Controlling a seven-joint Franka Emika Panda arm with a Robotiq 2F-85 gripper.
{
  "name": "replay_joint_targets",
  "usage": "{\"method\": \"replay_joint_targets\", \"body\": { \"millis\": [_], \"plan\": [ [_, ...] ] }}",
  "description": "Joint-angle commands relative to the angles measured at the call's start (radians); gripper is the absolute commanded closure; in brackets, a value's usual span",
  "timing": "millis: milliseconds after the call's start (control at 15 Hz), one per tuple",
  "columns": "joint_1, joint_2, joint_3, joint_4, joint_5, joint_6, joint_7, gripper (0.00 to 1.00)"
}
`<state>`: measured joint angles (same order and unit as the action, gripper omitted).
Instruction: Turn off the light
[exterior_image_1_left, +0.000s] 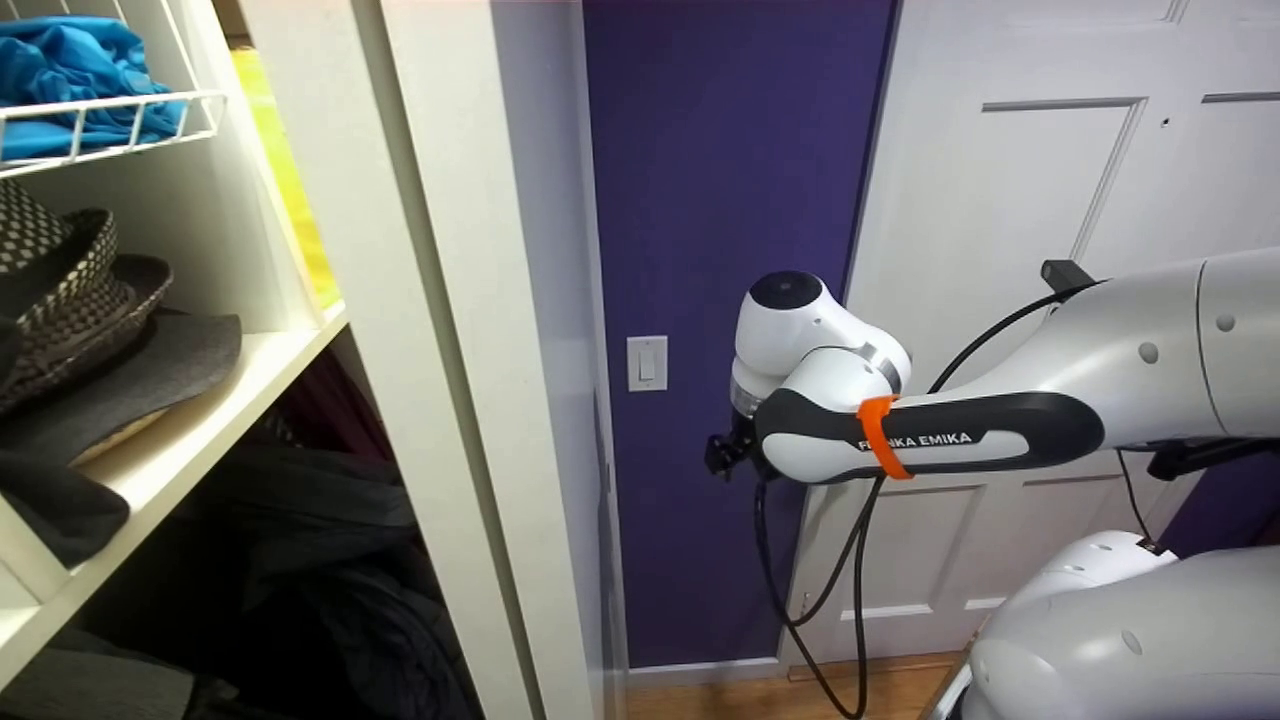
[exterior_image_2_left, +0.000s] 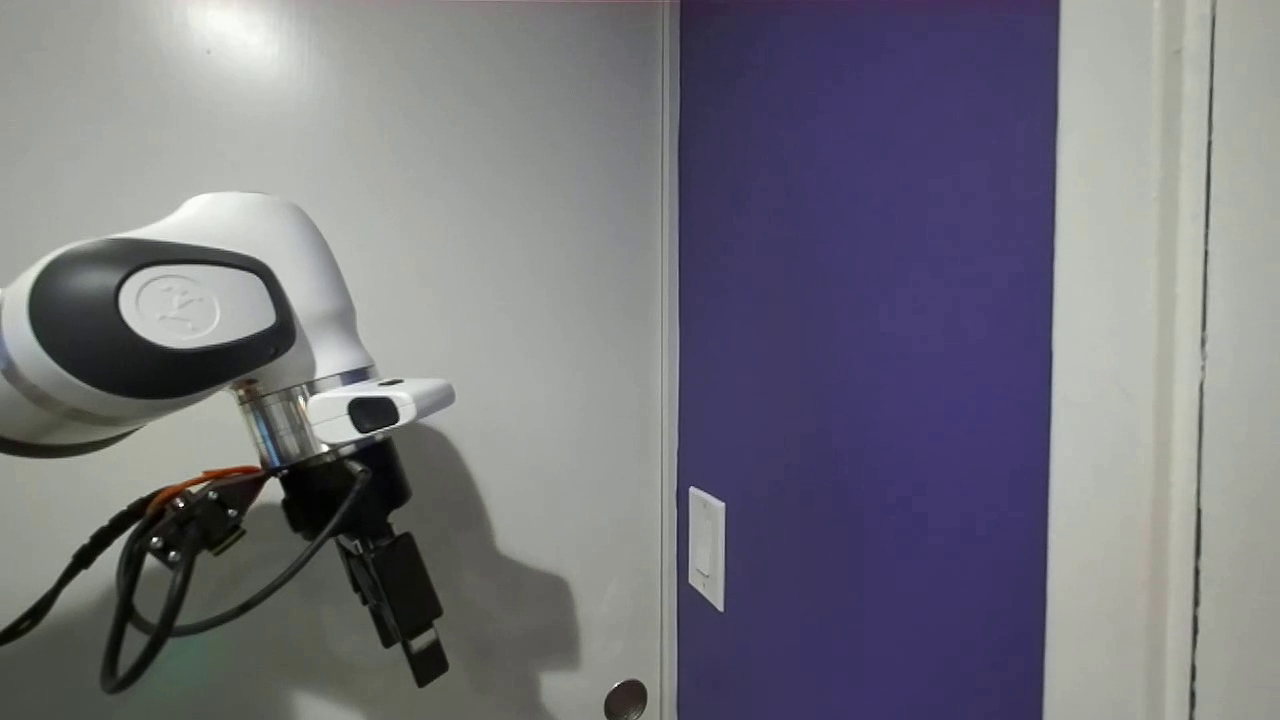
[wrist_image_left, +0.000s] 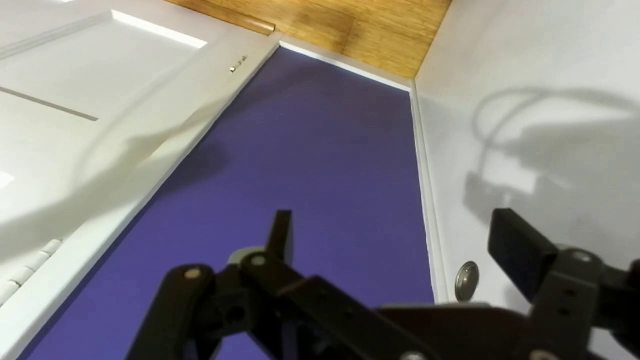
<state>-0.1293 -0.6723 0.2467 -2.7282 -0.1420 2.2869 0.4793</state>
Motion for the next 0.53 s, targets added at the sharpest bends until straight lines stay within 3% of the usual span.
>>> {"method": "replay_joint_targets", "body": {
  "millis": [0,133,467],
  "plan": [
    [0.009,0.001,-0.009,0.001,-0.007,-0.002,0.005,0.00],
    [0.008,0.001,-0.009,0.001,-0.007,-0.002,0.006,0.00],
    [-0.142,0.084,-0.014,0.024,-0.163,0.168,0.029,0.00]
  ]
}}
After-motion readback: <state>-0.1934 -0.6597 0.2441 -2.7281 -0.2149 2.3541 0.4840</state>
